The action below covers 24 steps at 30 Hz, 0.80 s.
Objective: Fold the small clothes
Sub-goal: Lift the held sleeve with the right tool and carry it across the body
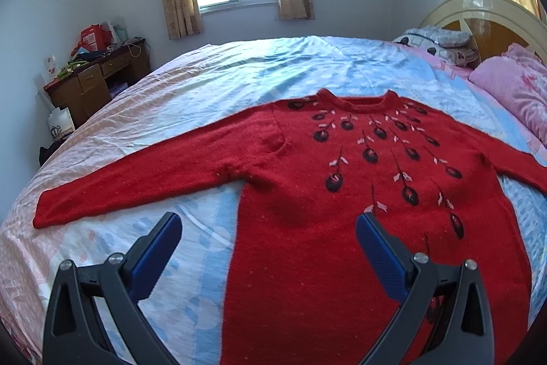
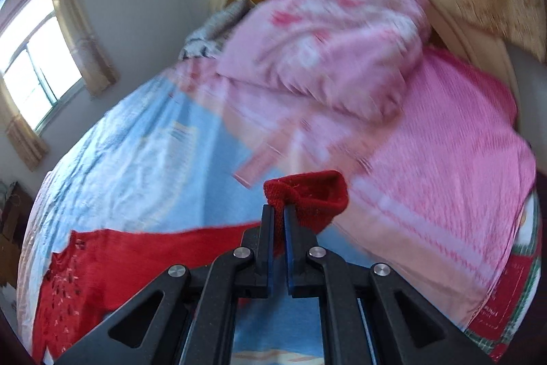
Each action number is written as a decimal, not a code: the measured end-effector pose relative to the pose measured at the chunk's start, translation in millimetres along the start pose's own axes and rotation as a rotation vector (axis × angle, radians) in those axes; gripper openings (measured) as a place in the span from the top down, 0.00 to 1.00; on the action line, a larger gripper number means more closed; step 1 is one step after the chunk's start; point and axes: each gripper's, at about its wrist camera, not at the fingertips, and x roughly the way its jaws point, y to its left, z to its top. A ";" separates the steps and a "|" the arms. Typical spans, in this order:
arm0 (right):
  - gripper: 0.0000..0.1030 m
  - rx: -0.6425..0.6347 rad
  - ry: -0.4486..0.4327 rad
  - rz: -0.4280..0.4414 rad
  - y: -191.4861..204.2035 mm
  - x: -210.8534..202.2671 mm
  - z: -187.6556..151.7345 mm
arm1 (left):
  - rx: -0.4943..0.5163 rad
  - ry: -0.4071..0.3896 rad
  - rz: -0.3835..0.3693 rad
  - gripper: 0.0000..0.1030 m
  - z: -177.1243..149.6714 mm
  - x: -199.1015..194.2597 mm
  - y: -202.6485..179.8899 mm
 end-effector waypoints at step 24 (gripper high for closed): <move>0.96 -0.508 -0.165 0.343 325.0 -95.9 -5.5 | -0.130 0.004 0.023 0.00 13.0 23.1 62.7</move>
